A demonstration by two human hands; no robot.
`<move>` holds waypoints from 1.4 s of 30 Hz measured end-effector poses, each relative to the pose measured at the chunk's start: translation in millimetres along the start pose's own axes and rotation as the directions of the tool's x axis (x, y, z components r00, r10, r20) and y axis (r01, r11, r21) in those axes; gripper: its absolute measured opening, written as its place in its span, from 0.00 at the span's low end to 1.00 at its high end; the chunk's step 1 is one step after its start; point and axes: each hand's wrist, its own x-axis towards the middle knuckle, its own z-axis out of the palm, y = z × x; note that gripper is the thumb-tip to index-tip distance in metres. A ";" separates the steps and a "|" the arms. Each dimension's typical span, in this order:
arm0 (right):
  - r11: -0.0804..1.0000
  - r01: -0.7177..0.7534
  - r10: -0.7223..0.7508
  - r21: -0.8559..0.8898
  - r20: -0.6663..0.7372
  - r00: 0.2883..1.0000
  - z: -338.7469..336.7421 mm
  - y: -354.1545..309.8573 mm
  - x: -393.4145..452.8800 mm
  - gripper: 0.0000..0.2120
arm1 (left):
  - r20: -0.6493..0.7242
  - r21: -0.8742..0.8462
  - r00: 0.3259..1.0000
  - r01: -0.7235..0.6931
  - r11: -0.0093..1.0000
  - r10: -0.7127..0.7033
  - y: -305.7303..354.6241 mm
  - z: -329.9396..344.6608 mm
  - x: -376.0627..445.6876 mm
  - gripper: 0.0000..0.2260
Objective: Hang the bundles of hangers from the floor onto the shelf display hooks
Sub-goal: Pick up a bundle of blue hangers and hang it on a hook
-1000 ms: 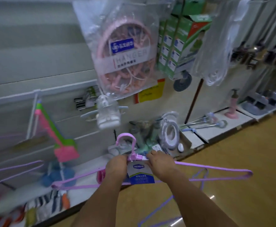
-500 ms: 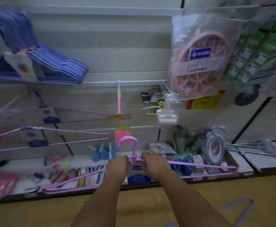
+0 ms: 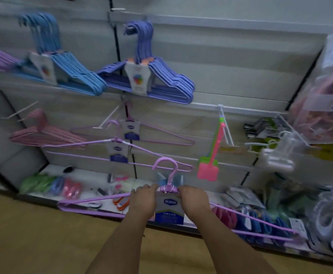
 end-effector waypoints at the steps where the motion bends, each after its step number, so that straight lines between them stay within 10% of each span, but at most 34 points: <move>1: 1.000 0.014 -0.014 -0.008 0.001 1.000 0.3 -9.2 6.3 0.12 | 0.003 0.006 1.000 0.023 1.000 -0.023 -10.2 -0.9 1.7 0.19; 21: 0.979 0.200 -0.199 -0.040 0.033 0.979 -14.7 -93.3 150.9 0.11 | -0.020 -0.111 0.971 0.236 0.965 -0.240 -112.1 -38.6 95.1 0.17; 42: 0.994 -0.103 0.101 0.040 0.048 0.994 3.9 -192.5 253.1 0.10 | 0.001 -0.068 1.000 -0.025 0.997 0.025 -242.3 -44.2 221.3 0.19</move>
